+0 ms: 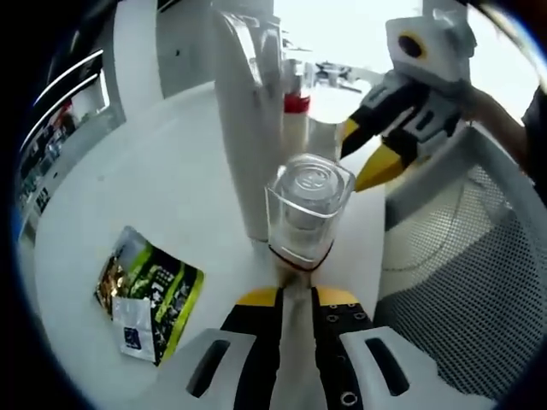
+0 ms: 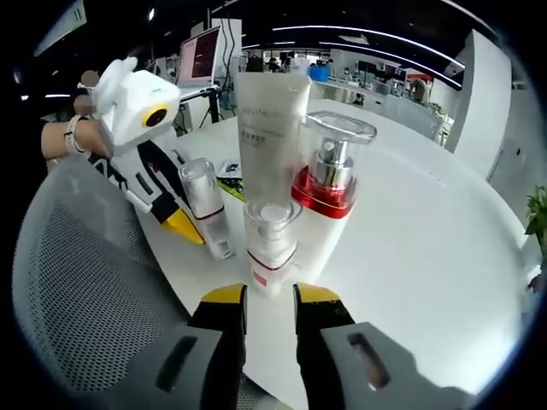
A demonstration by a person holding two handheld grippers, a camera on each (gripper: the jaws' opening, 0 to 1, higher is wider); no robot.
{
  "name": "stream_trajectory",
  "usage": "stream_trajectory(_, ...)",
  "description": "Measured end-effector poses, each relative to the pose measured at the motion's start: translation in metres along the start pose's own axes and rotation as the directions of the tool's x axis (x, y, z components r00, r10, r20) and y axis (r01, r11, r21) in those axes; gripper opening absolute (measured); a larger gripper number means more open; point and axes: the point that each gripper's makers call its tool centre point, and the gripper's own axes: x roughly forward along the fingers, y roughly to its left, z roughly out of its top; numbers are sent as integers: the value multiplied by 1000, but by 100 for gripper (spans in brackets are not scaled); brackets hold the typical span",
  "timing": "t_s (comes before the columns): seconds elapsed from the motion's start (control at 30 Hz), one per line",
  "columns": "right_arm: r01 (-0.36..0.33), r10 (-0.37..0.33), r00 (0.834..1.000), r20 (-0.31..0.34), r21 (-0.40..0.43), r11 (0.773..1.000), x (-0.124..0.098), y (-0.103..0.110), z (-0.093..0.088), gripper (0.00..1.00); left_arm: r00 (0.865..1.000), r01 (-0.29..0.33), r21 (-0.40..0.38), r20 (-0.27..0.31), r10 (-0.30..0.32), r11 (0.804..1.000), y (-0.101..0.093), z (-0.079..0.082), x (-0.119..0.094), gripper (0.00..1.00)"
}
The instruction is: Arrange the skincare products in the storage area until every visible bottle or jar stands upright without overlapping.
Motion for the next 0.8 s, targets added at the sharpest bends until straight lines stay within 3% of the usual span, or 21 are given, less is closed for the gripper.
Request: stream_trajectory(0.8, 3, -3, 1000, -23, 10, 1000, 12, -3, -4, 18, 999, -9, -60, 31, 11, 998, -5, 22, 20, 7)
